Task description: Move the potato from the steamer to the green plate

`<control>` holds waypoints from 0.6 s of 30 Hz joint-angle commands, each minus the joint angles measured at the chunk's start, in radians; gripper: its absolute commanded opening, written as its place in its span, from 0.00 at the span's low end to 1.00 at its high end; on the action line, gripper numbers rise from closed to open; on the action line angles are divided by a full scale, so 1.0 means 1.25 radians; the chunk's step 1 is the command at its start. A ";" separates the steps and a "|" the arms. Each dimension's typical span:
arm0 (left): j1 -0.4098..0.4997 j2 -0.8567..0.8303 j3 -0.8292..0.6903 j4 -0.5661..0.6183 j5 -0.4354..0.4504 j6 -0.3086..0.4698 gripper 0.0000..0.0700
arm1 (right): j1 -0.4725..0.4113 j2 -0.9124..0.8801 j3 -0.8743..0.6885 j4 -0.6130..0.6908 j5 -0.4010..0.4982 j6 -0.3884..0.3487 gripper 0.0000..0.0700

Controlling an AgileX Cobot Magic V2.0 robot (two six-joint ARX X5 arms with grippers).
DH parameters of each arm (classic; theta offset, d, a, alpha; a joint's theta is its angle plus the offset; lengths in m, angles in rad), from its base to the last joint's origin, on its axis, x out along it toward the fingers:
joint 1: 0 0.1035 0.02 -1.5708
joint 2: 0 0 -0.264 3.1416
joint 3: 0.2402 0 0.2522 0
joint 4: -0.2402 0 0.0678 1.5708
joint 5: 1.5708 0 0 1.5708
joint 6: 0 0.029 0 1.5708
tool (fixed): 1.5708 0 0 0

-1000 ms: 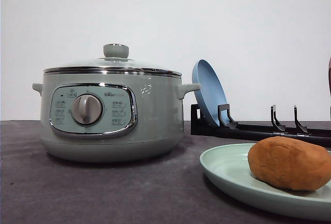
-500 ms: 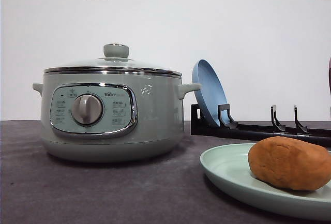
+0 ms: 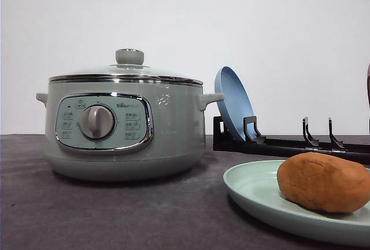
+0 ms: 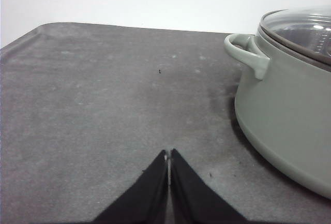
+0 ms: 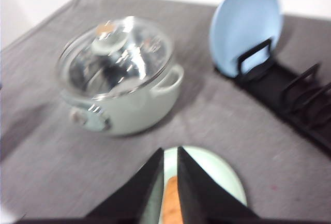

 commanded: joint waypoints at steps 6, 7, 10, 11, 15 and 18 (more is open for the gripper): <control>0.000 -0.001 -0.016 -0.005 -0.002 0.007 0.00 | -0.169 -0.171 -0.276 0.349 -0.020 -0.015 0.05; 0.000 -0.001 -0.016 -0.005 -0.002 0.007 0.00 | -0.194 -0.197 -0.329 0.415 -0.018 -0.015 0.05; 0.000 -0.001 -0.016 -0.005 -0.002 0.007 0.00 | -0.270 -0.267 -0.477 0.570 -0.031 -0.015 0.05; 0.000 -0.001 -0.016 -0.005 -0.002 0.007 0.00 | -0.295 -0.287 -0.520 0.597 -0.043 -0.017 0.05; 0.000 -0.001 -0.016 -0.004 -0.002 0.007 0.00 | -0.393 -0.353 -0.657 0.620 -0.047 -0.018 0.05; 0.000 -0.001 -0.016 -0.004 -0.002 0.007 0.00 | -0.440 -0.395 -0.732 0.625 -0.047 -0.018 0.05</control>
